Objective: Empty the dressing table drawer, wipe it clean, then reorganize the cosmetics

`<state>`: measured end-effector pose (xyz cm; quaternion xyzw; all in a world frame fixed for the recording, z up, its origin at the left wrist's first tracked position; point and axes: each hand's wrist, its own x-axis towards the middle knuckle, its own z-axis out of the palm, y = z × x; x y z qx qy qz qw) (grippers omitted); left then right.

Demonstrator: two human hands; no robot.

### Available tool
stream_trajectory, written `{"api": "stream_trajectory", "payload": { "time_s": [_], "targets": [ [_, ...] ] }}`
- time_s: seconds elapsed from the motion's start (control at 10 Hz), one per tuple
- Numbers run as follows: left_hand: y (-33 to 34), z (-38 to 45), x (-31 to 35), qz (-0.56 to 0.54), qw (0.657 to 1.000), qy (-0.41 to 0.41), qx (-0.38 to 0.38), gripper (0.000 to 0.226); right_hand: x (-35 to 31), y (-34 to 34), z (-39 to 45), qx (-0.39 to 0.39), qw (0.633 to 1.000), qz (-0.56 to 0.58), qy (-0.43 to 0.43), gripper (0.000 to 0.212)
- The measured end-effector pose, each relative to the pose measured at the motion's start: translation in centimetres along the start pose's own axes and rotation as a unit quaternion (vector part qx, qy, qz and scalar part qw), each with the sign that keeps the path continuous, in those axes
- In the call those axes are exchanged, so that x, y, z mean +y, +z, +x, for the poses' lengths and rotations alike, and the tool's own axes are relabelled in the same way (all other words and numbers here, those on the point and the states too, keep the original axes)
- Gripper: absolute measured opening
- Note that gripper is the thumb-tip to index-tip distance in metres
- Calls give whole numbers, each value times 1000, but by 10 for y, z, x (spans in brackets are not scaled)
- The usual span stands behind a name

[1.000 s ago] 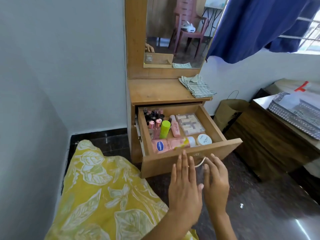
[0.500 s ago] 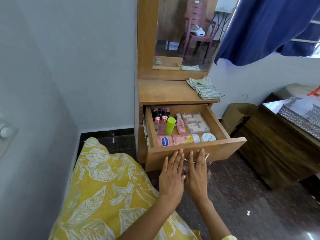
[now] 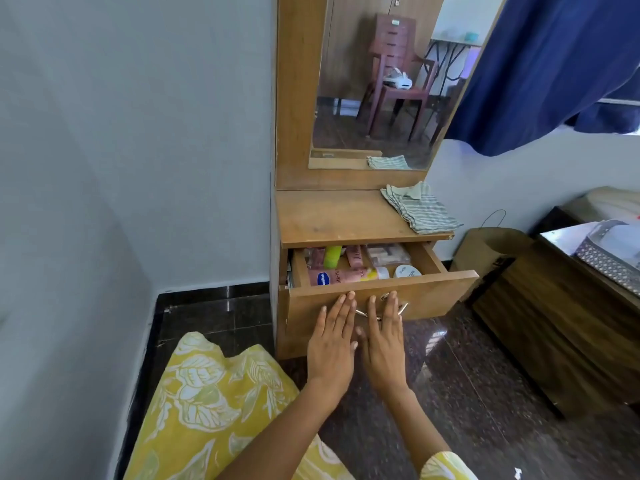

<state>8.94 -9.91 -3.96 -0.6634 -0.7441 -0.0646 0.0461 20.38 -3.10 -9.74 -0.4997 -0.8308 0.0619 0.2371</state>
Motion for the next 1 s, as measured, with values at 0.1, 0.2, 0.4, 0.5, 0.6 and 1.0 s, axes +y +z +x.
{"api": "stream_trajectory", "payload": {
  "time_s": [0.1,0.2,0.4,0.5,0.6,1.0],
  "targets": [
    [3,22,-13,16,1000,-3,8,66,-3,5,25,-7,1000,1,4,62],
    [6,44,-25,45,999,-4,11,67,-7,9,48,-9,1000,-7,3,61],
    [10,78,-50,106,994,-3,-12,69,-15,15,86,-22,1000,-15,11,64],
    [12,91,-57,126,992,-4,-17,68,-18,16,100,-38,999,-18,10,64],
    [12,96,-62,124,992,-6,-29,68,-20,15,107,-63,997,-37,14,65],
    [-29,57,-49,29,975,77,207,60,-43,-4,75,161,987,-13,-3,54]
  ]
}}
